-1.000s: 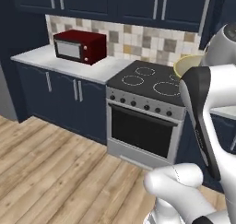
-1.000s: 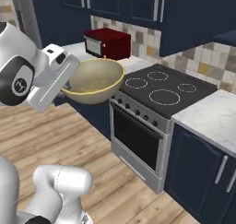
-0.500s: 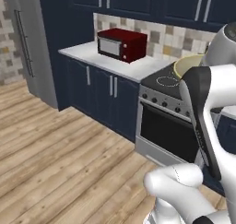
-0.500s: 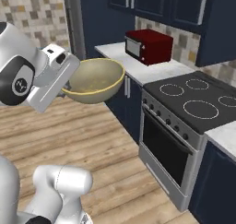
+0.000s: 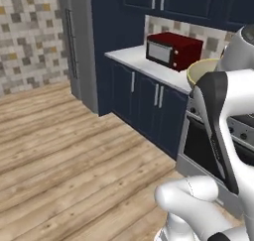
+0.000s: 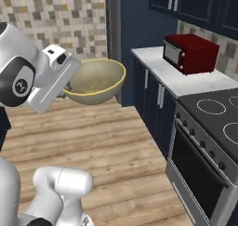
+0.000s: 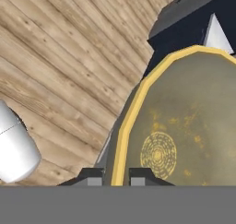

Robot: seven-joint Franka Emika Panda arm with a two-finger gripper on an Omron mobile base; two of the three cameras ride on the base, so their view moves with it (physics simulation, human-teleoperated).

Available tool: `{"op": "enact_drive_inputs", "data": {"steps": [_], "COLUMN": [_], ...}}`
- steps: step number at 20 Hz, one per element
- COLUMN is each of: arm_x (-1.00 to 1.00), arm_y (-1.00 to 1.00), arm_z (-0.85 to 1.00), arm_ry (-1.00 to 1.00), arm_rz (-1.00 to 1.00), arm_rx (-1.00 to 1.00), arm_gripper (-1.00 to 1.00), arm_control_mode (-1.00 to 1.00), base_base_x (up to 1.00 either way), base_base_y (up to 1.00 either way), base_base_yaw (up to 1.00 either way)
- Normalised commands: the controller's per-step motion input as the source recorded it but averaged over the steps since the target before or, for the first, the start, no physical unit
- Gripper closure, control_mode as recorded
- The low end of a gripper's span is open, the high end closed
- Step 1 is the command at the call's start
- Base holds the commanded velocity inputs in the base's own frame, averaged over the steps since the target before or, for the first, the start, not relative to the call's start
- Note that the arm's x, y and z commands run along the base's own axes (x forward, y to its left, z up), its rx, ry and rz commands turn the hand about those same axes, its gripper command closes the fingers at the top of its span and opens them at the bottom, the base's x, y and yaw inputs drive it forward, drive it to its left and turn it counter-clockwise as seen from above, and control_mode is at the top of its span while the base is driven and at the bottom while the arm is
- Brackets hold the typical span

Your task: Move the bowls from the cabinet to the plates on the dining table.

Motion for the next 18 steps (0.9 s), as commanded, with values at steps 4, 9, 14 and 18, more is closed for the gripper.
{"op": "enact_drive_inputs", "data": {"steps": [4, 9, 14, 18], "arm_x": [0.00, 0.00, 0.00, 0.00], "arm_y": [0.00, 0.00, 0.00, 0.00], "arm_z": [0.00, 0.00, 0.00, 0.00], "arm_ry": [0.00, 0.00, 0.00, 0.00], "arm_rz": [0.00, 0.00, 0.00, 0.00], "arm_rx": [0.00, 0.00, 0.00, 0.00], "arm_gripper": [1.00, 1.00, 1.00, 1.00], "arm_control_mode": [1.00, 1.00, 1.00, 1.00], "base_base_x": [0.59, 0.61, 0.60, 0.58], "base_base_y": [0.00, 0.00, 0.00, 0.00], "base_base_yaw": [0.35, 0.34, 0.35, 0.36]}}
